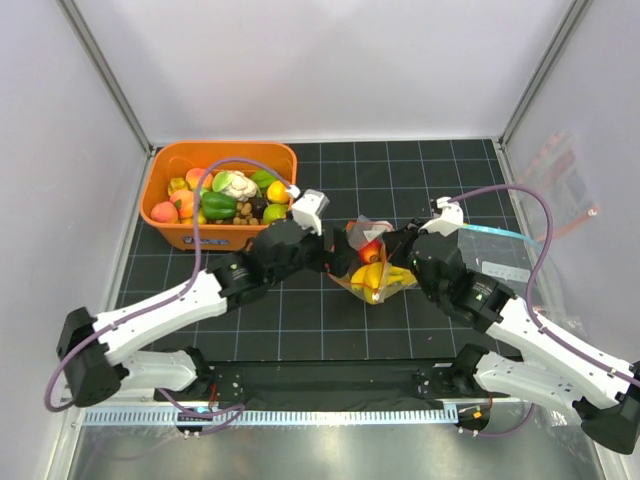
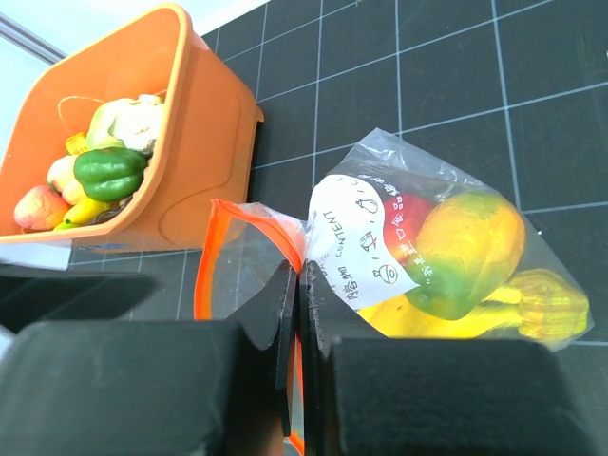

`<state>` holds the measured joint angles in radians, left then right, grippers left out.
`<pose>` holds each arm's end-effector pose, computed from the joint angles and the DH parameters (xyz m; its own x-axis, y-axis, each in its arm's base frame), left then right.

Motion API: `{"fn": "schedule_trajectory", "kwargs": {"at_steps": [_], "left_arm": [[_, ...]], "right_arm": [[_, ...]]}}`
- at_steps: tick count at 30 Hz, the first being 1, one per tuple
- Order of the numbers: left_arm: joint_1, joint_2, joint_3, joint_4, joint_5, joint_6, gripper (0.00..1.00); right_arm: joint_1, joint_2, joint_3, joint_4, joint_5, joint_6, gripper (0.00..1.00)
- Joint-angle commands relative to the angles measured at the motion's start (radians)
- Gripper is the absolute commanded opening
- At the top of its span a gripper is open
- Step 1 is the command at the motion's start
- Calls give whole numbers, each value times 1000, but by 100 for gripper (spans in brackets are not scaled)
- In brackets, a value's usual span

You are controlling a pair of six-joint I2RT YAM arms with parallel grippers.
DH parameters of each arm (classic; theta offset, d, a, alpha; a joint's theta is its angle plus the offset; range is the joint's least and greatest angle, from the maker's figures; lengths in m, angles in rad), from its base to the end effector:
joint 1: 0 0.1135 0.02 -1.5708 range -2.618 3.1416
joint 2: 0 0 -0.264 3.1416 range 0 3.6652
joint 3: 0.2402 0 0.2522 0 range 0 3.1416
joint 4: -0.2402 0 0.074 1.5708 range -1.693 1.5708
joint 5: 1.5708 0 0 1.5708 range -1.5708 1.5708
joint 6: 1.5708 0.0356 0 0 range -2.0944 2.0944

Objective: Place the food in the zip-top bag and seal the zipper
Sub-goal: Place the fake fruit in the zipper food storage bag, then pick up the fake vegetable from the bin.

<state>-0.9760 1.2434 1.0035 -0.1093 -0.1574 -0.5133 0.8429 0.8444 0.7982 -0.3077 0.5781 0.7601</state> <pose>0.1670 -0.2370 0.3262 -0.5282 -0.0848 -0.8449 0.5466 0.7275 -0.4147 0.1406 0.1285 0.3235 -0.3629 0.4600 -0.8103 -0.0471 0.8594 0.5091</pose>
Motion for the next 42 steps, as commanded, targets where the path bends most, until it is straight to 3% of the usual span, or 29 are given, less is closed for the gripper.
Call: {"fn": "schedule_trajectory", "kwargs": {"at_steps": [1, 6, 9, 13, 15, 18, 21, 22, 23, 25, 31, 32, 33, 34, 37, 40, 42], "left_arm": [[-4, -107, -61, -49, -105, 87, 100], [-4, -209, -160, 20, -224, 65, 100], [-4, -203, -207, 98, -159, 88, 100], [-4, -57, -119, 12, -131, 78, 97], [-4, 5, -79, -26, -125, 75, 90], [-4, 99, -26, -58, -97, 75, 67], [-4, 142, 1, -59, -88, 75, 36], [-4, 143, 4, -61, -91, 78, 24], [-4, 140, 7, -67, -91, 82, 6], [-4, 107, -3, -61, -100, 87, 0], [-4, -38, -81, 2, -154, 99, 1], [-4, -47, -88, 6, -159, 105, 5], [-4, -62, -88, 0, -163, 113, 14], [-4, -67, -83, -12, -166, 120, 41], [-4, -100, -82, -47, -243, 121, 76], [-3, -145, -101, -53, -328, 110, 92], [8, -162, -105, -70, -359, 92, 98]], "right_arm": [[-2, -4, 15, 55, 46, -51, 1], [-1, -5, 13, 62, 45, -74, 1], [-2, -5, 13, 62, 45, -79, 1], [-2, -2, 12, 65, 46, -81, 1], [-2, -2, 12, 67, 42, -81, 1], [-2, -1, 10, 70, 35, -84, 1], [-2, 4, 7, 88, 17, -97, 1], [-2, 7, 7, 97, 2, -110, 1], [-2, 16, 13, 102, -13, -123, 1], [-2, 56, 50, 69, -32, -146, 1], [-4, 163, 111, 19, -81, -180, 1], [-2, 170, 114, 21, -84, -177, 1], [-1, 176, 116, 13, -81, -174, 1], [-2, 176, 116, 15, -70, -170, 1], [-1, 151, 102, 16, -32, -165, 1], [-2, 113, 93, 16, 3, -163, 1], [-1, 90, 87, 15, 28, -163, 1]]}}
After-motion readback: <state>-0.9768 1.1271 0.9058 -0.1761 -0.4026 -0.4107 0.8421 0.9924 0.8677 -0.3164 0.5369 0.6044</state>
